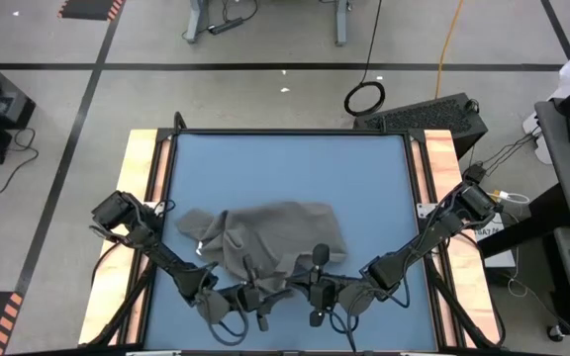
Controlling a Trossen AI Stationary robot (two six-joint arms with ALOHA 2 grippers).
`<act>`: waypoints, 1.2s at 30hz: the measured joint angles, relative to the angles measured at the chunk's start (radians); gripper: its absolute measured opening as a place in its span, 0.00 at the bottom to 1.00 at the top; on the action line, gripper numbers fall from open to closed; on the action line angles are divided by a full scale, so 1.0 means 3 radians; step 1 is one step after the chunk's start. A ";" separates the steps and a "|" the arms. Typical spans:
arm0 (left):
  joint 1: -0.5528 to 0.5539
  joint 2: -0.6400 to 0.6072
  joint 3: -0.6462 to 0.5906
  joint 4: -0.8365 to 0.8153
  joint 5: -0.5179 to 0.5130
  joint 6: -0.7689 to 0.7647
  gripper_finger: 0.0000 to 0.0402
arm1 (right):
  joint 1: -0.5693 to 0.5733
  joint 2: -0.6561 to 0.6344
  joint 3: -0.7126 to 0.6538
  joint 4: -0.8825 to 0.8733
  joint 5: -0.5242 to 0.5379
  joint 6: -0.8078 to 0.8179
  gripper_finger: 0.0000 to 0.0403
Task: Roll towel
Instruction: Roll the gray towel
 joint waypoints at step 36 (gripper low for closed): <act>-0.0195 -0.0467 0.0062 -0.0763 -0.0356 0.0093 0.01 | 0.0718 -0.0076 0.0006 -0.3095 0.0443 0.3323 0.34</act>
